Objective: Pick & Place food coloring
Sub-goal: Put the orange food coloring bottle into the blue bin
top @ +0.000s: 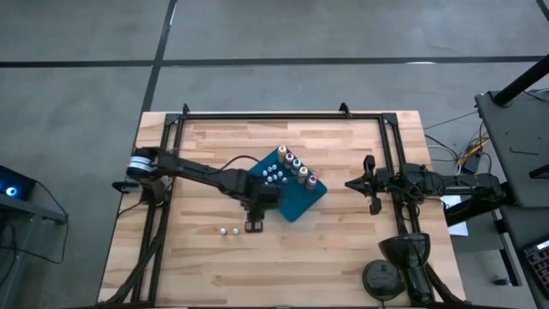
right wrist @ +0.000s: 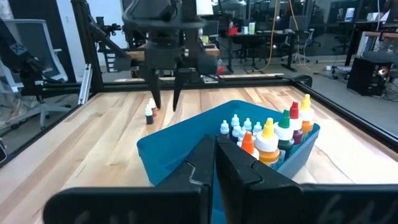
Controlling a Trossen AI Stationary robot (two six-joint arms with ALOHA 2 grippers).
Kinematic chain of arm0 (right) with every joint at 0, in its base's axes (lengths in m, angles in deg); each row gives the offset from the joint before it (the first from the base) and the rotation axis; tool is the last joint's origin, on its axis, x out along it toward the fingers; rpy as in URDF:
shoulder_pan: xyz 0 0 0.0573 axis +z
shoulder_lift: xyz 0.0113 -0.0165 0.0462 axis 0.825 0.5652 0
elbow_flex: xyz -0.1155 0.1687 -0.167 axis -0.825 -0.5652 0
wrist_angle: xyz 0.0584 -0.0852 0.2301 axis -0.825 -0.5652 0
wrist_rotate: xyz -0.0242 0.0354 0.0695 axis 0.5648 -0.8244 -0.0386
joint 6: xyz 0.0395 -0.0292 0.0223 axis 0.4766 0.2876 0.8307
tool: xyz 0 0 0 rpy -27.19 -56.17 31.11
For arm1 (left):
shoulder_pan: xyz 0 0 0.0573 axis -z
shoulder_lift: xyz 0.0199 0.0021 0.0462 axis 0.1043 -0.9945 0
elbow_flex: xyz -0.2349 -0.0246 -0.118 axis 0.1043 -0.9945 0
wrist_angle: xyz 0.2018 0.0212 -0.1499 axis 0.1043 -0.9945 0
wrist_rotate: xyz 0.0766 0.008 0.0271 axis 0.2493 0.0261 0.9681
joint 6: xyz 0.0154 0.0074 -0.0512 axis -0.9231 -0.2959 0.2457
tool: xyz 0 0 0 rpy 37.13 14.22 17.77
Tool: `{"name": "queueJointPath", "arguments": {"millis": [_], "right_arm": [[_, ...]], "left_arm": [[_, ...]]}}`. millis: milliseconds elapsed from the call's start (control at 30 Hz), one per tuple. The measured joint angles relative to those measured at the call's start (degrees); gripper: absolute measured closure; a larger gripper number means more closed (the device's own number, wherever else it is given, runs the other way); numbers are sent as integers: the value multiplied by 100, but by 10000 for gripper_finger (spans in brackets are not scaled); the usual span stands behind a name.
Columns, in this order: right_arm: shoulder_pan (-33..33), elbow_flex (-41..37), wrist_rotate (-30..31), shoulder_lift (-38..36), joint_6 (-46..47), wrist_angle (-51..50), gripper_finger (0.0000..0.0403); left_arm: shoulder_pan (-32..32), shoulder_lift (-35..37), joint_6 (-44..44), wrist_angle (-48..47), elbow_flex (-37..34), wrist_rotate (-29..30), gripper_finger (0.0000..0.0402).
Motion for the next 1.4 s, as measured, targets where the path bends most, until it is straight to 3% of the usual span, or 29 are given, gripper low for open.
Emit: {"name": "queueJointPath", "arguments": {"millis": [533, 767, 1033, 1400], "right_arm": [[0, 1, -6, -2, 5, -1, 394], [0, 1, -4, -2, 5, -1, 394], [0, 0, -4, -2, 0, 0, 394], [0, 0, -4, -2, 9, 0, 394]], "left_arm": [[622, 2128, 97, 1175, -2691, 11, 293], [1076, 2563, 402, 1156, -3035, 13, 293], [1588, 2569, 815, 1128, -3109, 9, 293], [1693, 2566, 990, 1132, -3265, 1, 293]]}}
